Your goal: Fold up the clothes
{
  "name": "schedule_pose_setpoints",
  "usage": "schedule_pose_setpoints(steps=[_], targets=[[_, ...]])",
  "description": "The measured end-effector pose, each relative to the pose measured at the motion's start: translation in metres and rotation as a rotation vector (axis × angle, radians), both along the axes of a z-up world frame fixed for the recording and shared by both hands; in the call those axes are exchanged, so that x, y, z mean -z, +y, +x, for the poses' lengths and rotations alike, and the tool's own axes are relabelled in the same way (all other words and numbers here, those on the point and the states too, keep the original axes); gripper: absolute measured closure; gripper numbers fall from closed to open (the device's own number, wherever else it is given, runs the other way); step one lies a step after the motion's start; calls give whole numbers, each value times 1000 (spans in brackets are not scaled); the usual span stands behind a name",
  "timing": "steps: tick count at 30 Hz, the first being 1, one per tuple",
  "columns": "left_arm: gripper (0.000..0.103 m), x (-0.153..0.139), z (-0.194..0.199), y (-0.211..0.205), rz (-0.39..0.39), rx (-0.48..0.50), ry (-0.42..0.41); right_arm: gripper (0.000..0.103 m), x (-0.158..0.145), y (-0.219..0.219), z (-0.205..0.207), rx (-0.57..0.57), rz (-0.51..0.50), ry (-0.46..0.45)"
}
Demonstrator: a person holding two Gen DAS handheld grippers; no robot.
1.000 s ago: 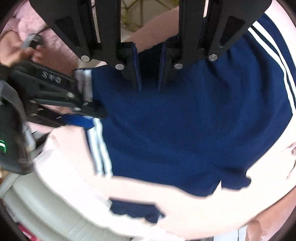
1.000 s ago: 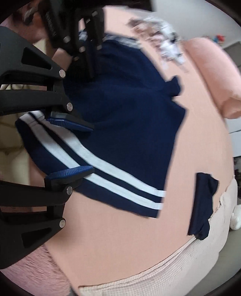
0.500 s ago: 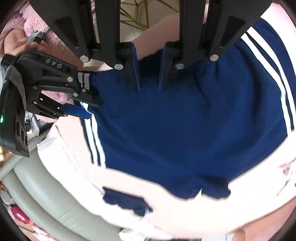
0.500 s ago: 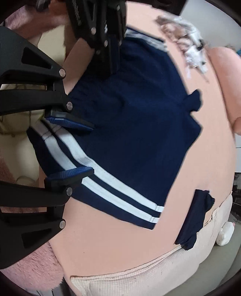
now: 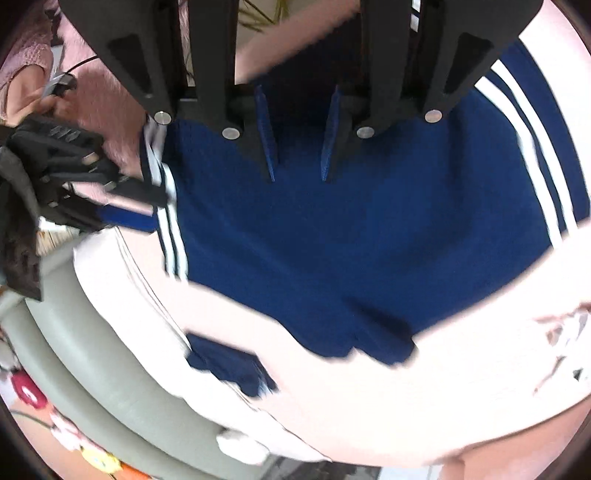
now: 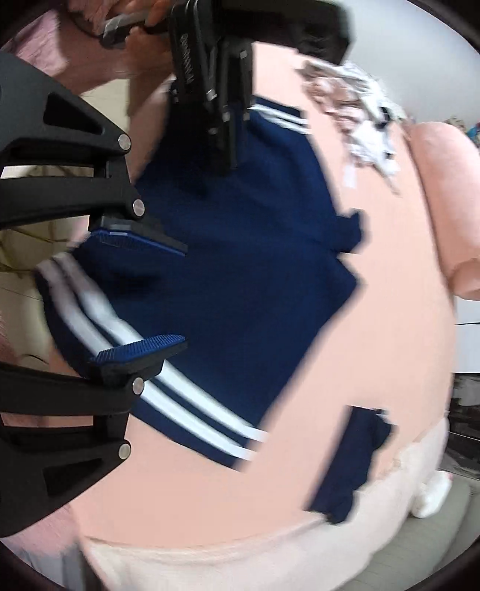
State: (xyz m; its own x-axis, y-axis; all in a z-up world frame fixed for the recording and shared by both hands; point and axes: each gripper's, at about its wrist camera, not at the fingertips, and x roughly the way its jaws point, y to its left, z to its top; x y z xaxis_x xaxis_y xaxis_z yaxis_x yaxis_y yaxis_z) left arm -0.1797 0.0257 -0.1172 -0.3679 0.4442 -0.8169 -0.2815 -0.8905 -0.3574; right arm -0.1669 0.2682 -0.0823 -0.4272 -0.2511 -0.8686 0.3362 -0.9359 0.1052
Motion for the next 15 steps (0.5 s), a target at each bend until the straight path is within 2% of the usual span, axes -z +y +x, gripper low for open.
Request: schedule_pose_setpoints(steps=[3, 6, 9, 12, 15], targets=[[76, 0, -32, -21, -27, -46, 14, 55, -12, -14, -34, -32, -50, 15], [76, 8, -60, -37, -50, -93, 9, 55, -6, -49, -73, -100, -37, -5], [76, 23, -80, -42, -16, -141, 3, 56, 10, -81, -96, -166, -62, -53], [76, 38, -89, -49, 13, -154, -14, 56, 31, -105, -119, -177, -61, -91], [76, 51, -92, -54, -28, -155, -30, 56, 57, -121, -148, -146, -24, -106]])
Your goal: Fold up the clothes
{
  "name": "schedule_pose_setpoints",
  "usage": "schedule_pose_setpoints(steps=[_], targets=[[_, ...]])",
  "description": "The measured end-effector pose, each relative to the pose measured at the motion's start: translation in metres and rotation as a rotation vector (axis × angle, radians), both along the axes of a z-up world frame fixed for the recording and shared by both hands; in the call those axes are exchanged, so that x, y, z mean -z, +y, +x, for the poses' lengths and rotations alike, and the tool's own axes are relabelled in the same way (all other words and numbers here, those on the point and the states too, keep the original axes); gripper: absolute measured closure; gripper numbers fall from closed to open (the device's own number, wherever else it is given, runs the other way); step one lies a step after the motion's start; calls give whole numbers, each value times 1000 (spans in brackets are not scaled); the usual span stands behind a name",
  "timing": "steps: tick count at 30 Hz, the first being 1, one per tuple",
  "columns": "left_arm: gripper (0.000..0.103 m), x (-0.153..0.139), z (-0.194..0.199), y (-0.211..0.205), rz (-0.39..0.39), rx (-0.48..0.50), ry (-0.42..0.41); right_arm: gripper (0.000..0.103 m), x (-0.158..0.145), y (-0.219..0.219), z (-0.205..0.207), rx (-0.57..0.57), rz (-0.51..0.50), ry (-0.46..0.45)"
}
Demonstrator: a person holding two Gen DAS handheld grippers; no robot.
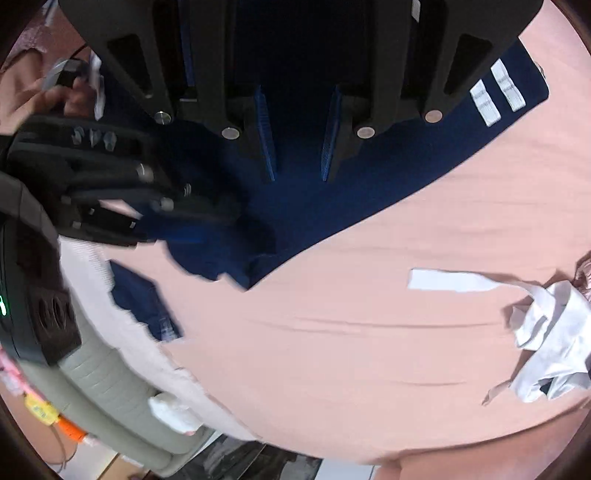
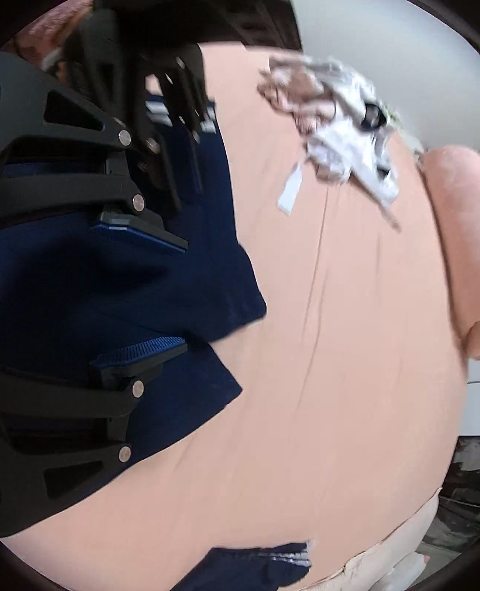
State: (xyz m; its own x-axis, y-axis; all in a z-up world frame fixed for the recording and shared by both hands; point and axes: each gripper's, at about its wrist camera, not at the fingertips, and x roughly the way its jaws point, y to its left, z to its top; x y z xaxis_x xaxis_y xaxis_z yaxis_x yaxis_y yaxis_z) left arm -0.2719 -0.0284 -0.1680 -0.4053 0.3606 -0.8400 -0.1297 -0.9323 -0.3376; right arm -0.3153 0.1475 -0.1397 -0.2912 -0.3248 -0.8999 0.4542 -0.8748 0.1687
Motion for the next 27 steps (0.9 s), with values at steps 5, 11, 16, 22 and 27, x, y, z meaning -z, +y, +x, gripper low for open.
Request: schedule_pose_setpoints(steps=[5, 11, 16, 22, 27], targets=[[76, 4, 5, -13, 42, -3, 10, 59, 11, 16, -25, 87, -47, 1], [76, 3, 9, -22, 89, -20, 14, 58, -7, 44, -32, 155, -189, 6], [76, 2, 13, -30, 84, -48, 19, 58, -19, 35, -22, 97, -101, 51], [76, 8, 13, -36, 90, -60, -8, 58, 12, 13, -31, 46, 12, 31], [76, 9, 17, -40, 106, -67, -5, 59, -9, 27, -21, 83, -44, 89]])
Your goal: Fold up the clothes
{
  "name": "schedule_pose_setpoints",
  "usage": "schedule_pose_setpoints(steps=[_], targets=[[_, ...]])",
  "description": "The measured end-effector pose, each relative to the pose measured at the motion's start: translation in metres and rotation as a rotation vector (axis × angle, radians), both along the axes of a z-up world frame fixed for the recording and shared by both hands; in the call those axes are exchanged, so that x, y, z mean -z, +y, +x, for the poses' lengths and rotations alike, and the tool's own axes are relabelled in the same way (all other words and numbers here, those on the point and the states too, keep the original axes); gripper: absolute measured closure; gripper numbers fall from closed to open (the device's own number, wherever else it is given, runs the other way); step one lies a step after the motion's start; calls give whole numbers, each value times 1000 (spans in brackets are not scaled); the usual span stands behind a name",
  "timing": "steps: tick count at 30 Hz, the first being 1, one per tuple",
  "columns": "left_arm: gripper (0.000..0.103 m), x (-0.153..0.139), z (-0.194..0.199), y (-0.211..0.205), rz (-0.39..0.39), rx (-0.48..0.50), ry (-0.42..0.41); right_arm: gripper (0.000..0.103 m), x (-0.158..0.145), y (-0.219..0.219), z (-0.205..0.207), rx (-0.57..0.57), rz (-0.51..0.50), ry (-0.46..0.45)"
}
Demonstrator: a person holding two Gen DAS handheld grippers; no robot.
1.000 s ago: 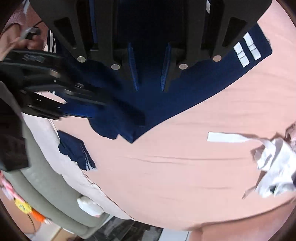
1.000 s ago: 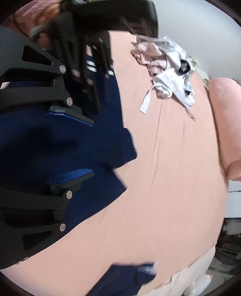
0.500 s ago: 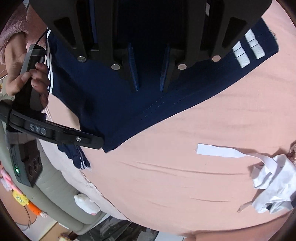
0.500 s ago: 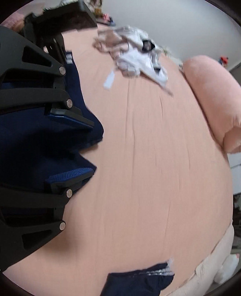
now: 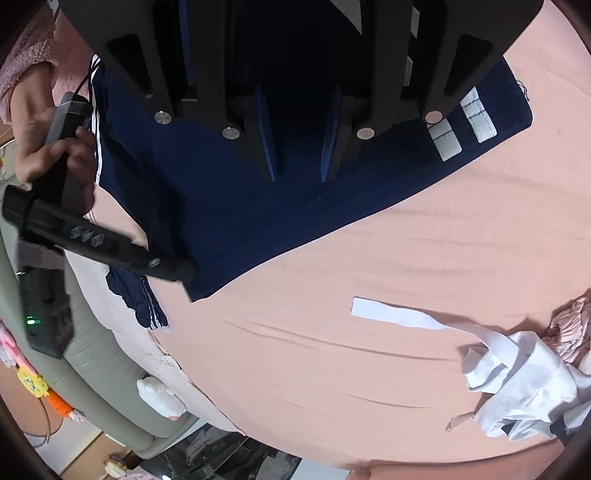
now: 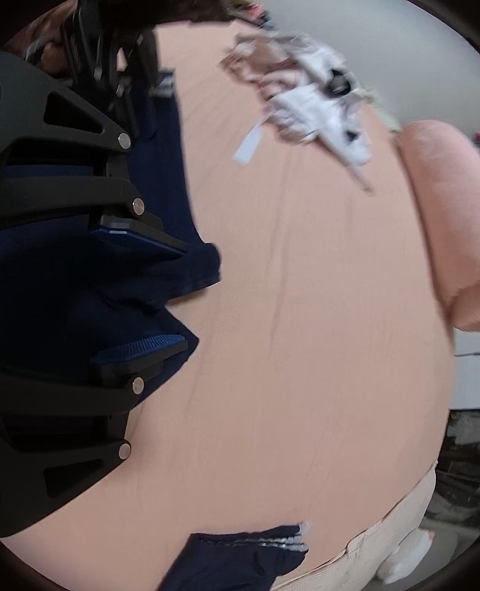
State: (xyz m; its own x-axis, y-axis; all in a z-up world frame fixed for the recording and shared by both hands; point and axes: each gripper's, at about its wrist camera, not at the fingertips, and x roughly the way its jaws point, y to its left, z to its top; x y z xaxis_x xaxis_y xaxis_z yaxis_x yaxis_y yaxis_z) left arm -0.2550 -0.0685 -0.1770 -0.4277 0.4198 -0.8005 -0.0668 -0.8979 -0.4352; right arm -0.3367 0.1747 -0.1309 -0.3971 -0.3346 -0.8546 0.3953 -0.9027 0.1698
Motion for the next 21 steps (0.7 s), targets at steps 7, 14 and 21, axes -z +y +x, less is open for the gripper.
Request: schedule_pose_setpoints(steps=[7, 14, 21], targets=[[76, 1, -1, 6, -4, -2, 3, 58, 7, -8, -6, -11, 84, 3], [81, -4, 14, -11, -35, -39, -9, 58, 29, 4, -19, 86, 126, -4], [79, -16, 33, -36, -50, -129, 21, 59, 3, 10, 5, 75, 12, 59]])
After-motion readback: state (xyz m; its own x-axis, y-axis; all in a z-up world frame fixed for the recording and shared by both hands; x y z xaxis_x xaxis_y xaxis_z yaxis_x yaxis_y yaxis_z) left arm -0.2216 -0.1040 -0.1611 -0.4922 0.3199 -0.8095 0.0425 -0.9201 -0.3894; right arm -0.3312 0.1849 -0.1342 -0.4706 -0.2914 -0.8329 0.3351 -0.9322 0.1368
